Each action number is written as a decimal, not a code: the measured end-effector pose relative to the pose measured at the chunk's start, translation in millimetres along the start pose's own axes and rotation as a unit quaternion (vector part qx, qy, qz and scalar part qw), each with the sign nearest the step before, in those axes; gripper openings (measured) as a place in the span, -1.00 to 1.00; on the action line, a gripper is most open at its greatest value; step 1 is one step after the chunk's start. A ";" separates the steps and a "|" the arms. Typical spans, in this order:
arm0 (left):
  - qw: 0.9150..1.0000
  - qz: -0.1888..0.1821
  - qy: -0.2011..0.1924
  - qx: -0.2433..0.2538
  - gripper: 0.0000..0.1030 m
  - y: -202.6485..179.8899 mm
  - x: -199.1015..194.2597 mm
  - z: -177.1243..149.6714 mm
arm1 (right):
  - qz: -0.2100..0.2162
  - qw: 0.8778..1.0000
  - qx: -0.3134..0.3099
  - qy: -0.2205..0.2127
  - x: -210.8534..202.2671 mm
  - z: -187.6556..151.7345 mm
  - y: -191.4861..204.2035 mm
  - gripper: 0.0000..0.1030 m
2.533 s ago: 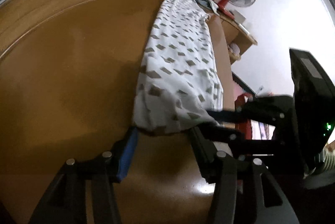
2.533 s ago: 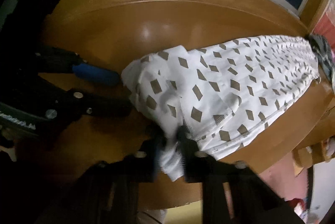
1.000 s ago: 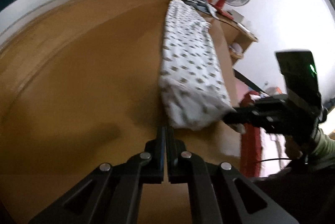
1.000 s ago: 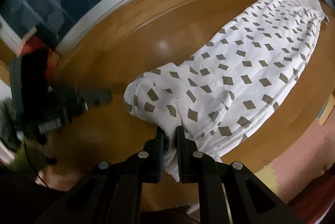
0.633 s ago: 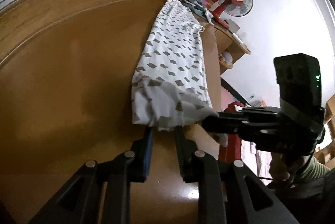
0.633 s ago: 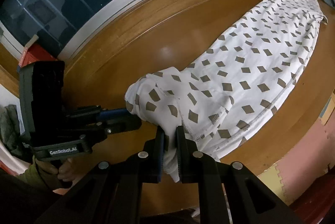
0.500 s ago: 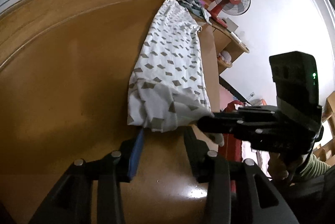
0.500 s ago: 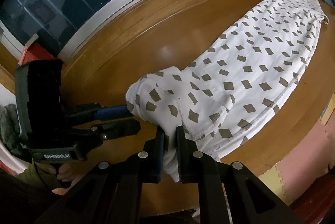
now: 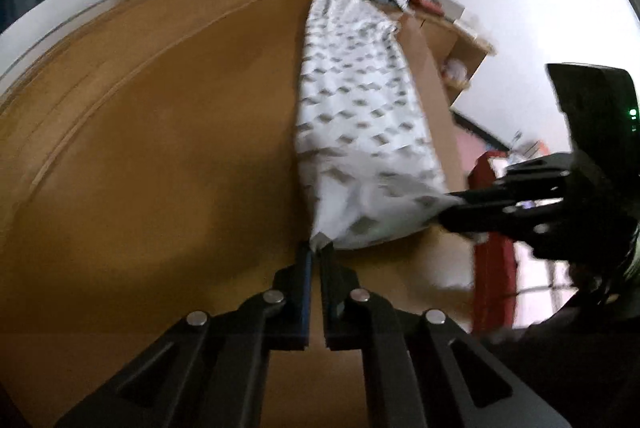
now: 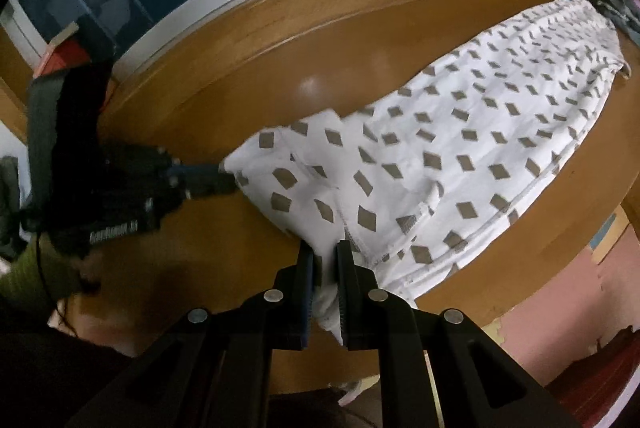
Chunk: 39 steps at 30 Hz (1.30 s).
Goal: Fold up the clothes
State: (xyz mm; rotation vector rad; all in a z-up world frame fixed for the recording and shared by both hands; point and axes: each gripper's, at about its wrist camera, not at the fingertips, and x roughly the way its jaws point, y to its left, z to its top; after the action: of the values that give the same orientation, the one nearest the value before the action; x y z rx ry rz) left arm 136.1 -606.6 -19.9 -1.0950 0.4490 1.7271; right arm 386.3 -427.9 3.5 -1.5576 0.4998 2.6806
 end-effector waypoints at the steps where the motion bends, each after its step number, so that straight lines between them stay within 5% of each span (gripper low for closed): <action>1: 1.000 0.019 0.004 0.007 -1.00 3.8 -0.4 -0.5 | -0.003 1.000 -0.005 0.003 1.3 -1.5 1.2 -0.78; 6: 0.999 0.039 0.005 0.009 -1.00 18.6 -8.5 2.4 | -0.007 1.000 -0.017 0.013 8.9 -4.9 4.6 -0.78; 10: 1.000 -0.003 -0.005 -0.004 -1.00 11.2 -10.2 8.8 | -0.043 0.997 -0.055 0.033 21.5 -7.9 16.7 -0.72; 13: 0.999 -0.032 -0.005 0.005 -0.96 -5.4 -0.9 16.7 | -0.089 0.991 -0.095 0.044 26.7 -16.6 29.6 -0.33; 17: 0.999 -0.048 -0.001 0.012 -0.40 -28.9 19.0 25.7 | -0.149 0.979 -0.141 -0.002 14.3 -26.1 42.8 0.00; 19: 0.999 -0.041 0.013 0.028 -0.34 -35.5 31.6 25.9 | -0.165 0.973 -0.158 -0.015 15.3 -27.9 45.8 0.10; 25: 0.997 -0.010 0.041 0.061 -0.30 -38.1 48.7 19.5 | -0.168 0.968 -0.186 -0.005 44.2 -36.8 40.7 0.10; 32: 0.998 -0.009 0.047 0.051 -0.20 -34.5 45.9 21.5 | -0.125 0.985 -0.114 -0.019 44.0 -34.3 19.2 -0.01; 39: 0.997 0.000 0.045 0.065 -0.17 -36.8 42.3 16.2 | -0.126 0.988 -0.090 -0.019 42.9 -30.1 10.5 -0.06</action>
State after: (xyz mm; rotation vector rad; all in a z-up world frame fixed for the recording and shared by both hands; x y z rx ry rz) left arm 157.4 -556.0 -39.7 -1.0813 0.6103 1.6295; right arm 388.4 -452.8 -43.8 -1.4879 0.0520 2.6136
